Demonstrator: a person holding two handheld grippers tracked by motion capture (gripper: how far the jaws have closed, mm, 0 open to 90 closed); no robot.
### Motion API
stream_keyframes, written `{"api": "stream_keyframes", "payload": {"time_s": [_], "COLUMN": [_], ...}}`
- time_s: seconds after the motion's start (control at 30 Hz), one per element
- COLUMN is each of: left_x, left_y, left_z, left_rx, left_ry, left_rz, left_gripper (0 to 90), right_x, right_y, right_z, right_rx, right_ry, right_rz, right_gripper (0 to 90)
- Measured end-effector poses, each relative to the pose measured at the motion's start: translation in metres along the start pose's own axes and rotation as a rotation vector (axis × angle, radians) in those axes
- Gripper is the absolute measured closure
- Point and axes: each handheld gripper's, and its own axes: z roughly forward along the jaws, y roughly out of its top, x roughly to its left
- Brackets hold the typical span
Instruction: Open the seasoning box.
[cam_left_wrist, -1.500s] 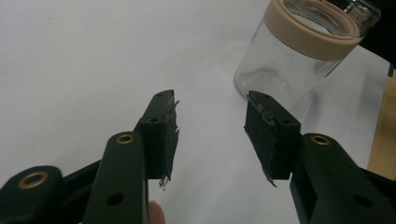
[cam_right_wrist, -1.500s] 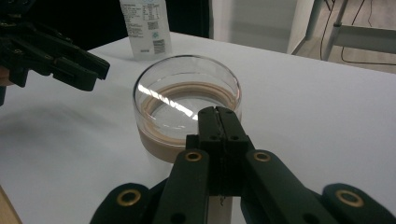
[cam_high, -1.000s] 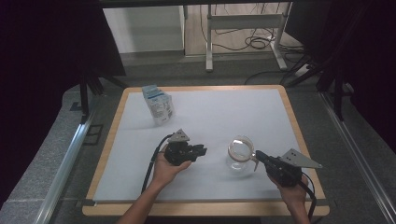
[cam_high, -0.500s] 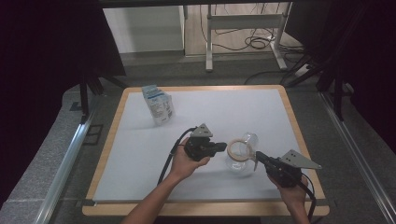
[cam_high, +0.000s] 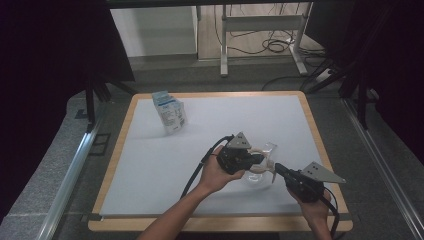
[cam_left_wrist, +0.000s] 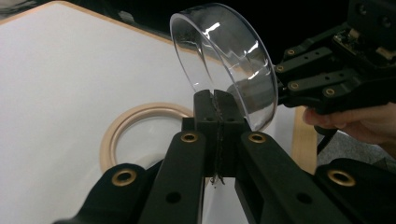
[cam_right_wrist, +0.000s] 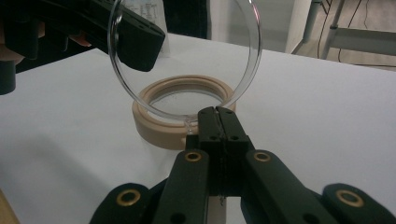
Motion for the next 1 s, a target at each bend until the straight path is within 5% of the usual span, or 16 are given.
{"api": "stream_keyframes", "payload": {"time_s": [0.27, 0.4, 0.7, 0.93, 1.0], "left_x": [-0.011, -0.018, -0.017, 0.004, 0.015], "left_y": [0.007, 0.01, 0.008, -0.018, -0.032], "left_z": [0.01, 0.016, 0.009, -0.03, -0.049], "left_rx": [0.02, 0.028, 0.014, -0.021, -0.026], "left_ry": [-0.023, -0.033, -0.009, 0.099, 0.135], "left_rz": [0.039, 0.052, 0.059, -0.005, -0.054], "left_gripper": [90.0, 90.0, 90.0, 64.2, 48.2], "right_x": [0.011, 0.023, 0.028, 0.049, 0.063], "right_y": [-0.018, -0.041, -0.041, -0.039, -0.037], "right_z": [-0.016, -0.006, -0.001, 0.009, 0.016], "right_rx": [0.023, 0.097, 0.096, 0.084, 0.075], "right_ry": [0.002, 0.049, 0.068, 0.107, 0.152], "right_rz": [0.011, 0.001, 0.006, -0.031, -0.052], "right_gripper": [90.0, 90.0, 86.8, 68.2, 58.7]}}
